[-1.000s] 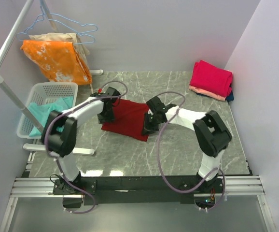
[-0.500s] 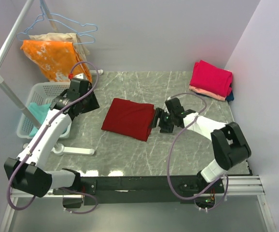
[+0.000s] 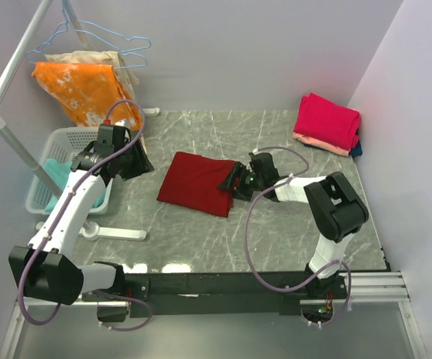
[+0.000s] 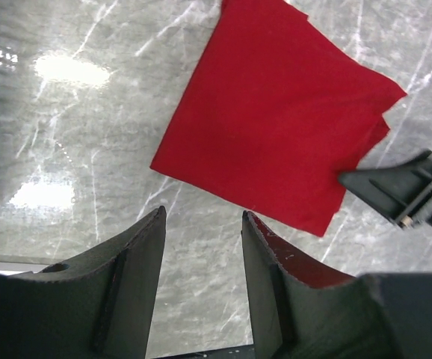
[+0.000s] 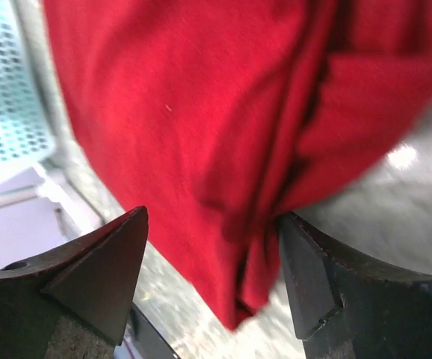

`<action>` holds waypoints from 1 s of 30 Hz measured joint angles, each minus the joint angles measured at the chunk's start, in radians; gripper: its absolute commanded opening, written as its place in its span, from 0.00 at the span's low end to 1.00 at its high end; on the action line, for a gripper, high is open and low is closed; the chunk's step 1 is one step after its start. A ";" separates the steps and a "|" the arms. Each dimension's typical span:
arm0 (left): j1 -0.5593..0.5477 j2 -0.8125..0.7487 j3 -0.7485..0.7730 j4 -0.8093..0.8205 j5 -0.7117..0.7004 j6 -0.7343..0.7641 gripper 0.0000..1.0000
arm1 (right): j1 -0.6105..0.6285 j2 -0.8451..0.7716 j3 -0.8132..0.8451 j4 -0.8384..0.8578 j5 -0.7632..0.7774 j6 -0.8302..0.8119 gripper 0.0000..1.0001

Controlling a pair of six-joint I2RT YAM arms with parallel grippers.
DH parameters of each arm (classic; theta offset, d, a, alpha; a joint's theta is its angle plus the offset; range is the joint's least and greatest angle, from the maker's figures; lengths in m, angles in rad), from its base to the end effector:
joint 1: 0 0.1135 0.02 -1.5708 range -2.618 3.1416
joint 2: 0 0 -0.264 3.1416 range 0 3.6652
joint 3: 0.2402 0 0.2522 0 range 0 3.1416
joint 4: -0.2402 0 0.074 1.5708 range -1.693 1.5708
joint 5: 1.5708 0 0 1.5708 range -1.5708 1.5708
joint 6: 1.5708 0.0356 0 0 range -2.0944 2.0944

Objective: Fold and stack the t-shirts

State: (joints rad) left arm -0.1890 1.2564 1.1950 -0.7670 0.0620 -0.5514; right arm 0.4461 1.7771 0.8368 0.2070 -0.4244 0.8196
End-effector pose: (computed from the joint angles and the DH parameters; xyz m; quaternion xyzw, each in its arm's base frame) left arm 0.2555 -0.0511 0.3287 -0.1568 0.9182 -0.1581 0.3275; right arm 0.3059 0.1625 0.1382 0.0817 0.8935 0.3902 0.2067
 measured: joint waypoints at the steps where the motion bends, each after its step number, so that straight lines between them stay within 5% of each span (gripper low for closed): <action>1: 0.003 -0.003 0.000 0.001 0.011 0.002 0.50 | 0.000 0.015 0.001 0.031 -0.010 0.013 0.71; 7: 0.009 -0.009 -0.004 0.003 0.048 0.009 0.50 | -0.004 0.101 0.041 0.085 -0.029 0.039 0.18; 8: 0.010 -0.010 -0.007 0.005 0.051 0.009 0.50 | -0.004 0.113 0.047 0.075 -0.024 0.042 0.03; 9: 0.011 -0.012 -0.012 0.006 0.054 0.009 0.50 | -0.006 0.119 0.050 0.071 -0.029 0.042 0.00; 17: 0.018 -0.013 -0.022 0.007 0.072 0.009 0.50 | -0.001 0.116 0.145 -0.112 0.029 -0.026 0.00; 30: 0.021 -0.012 -0.022 0.007 0.073 0.013 0.49 | -0.112 0.041 0.545 -0.692 0.406 -0.281 0.00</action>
State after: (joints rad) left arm -0.1677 1.2442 1.1728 -0.7597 0.1352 -0.5385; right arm 0.3340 1.8179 1.3815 -0.4847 -0.0181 0.5388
